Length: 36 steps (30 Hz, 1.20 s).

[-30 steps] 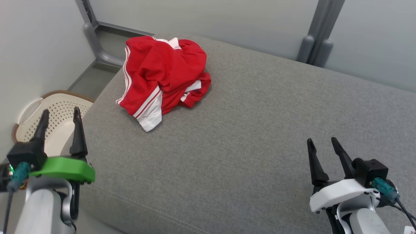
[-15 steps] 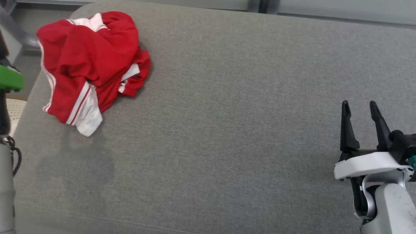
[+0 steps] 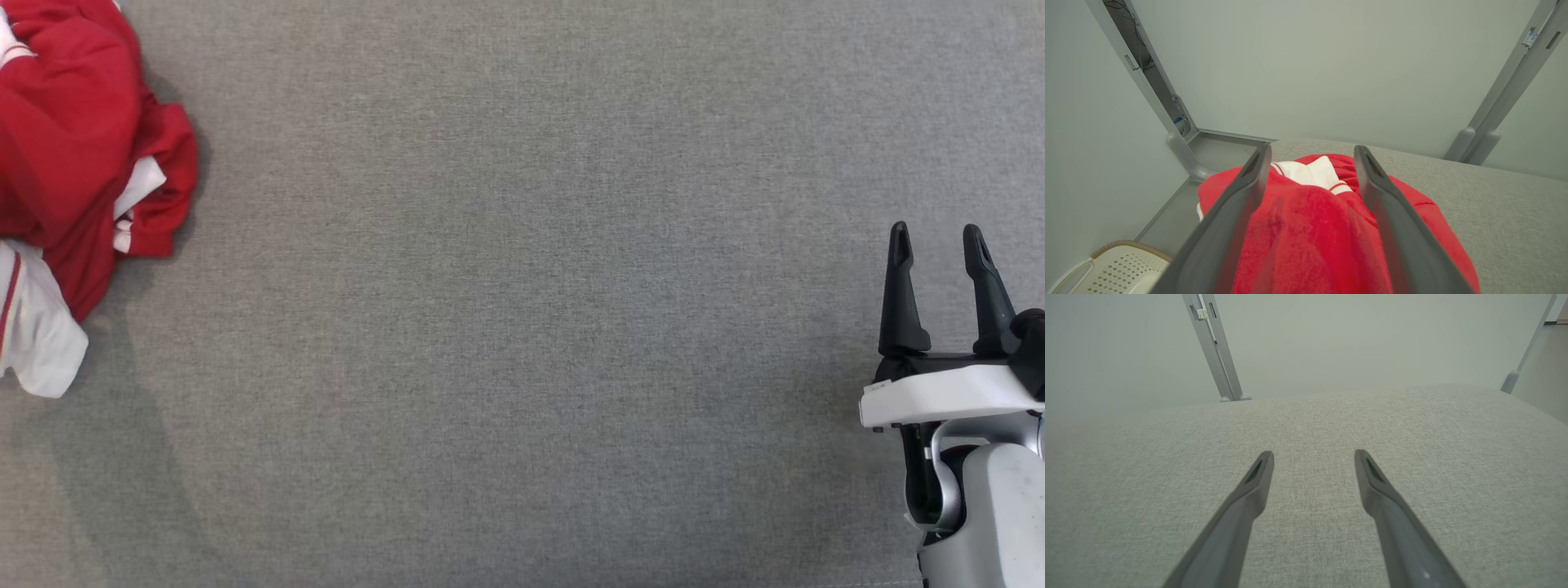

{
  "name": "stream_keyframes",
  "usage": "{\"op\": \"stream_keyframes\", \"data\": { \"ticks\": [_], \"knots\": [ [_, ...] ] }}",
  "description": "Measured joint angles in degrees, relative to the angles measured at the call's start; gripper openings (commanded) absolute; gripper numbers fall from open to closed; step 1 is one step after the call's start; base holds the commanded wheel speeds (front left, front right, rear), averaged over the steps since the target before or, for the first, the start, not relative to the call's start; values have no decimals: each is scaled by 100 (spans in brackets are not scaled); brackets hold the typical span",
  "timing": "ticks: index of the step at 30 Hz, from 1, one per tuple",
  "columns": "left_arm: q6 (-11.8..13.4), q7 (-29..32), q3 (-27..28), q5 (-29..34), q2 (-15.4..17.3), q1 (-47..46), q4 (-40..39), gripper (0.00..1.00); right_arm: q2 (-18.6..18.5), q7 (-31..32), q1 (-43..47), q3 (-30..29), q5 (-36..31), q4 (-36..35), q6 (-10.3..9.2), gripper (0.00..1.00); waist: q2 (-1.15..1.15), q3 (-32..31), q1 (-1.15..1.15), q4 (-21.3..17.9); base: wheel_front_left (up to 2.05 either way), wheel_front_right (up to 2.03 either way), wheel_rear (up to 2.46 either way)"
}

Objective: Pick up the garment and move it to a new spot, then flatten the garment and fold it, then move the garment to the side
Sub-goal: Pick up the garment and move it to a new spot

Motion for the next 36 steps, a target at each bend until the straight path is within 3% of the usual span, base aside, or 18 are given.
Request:
{"op": "stream_keyframes", "data": {
  "ticks": [13, 14, 15, 16, 27, 36],
  "knots": [
    [-22, 1055, -124, -179, 91, 8, 1416, 100, 2, -34, -65, 105, 13, 77, 0, 100, 0, 118, -1, -182, 0, 0, 0],
    [-24, 1092, -115, -213, 82, 16, 1497, 62, 2, -35, -69, 123, 19, 88, 0, 100, 0, 108, -1, -193, 0, 0, 0],
    [-25, 1076, -99, -275, 69, 31, 1536, 12, 2, -36, -73, 138, 24, 100, 0, 100, 0, 99, -1, -201, 0, 0, 0],
    [-30, 1034, -100, -315, 64, 39, 1575, 0, 2, -51, -74, 156, 45, 114, 0, 100, 0, 85, -1, -213, 0, 0, 0],
    [-66, -86, -209, -167, 120, -70, 1566, 0, 2, -129, -63, 171, 160, 286, 0, 100, 0, -239, -1, -241, 0, 0, 0],
    [-124, -805, -461, -99, 132, -504, 993, 0, 2, -202, 12, 223, 315, 517, 0, 100, 0, -687, -1, -136, 0, 0, 0]
  ]
}}
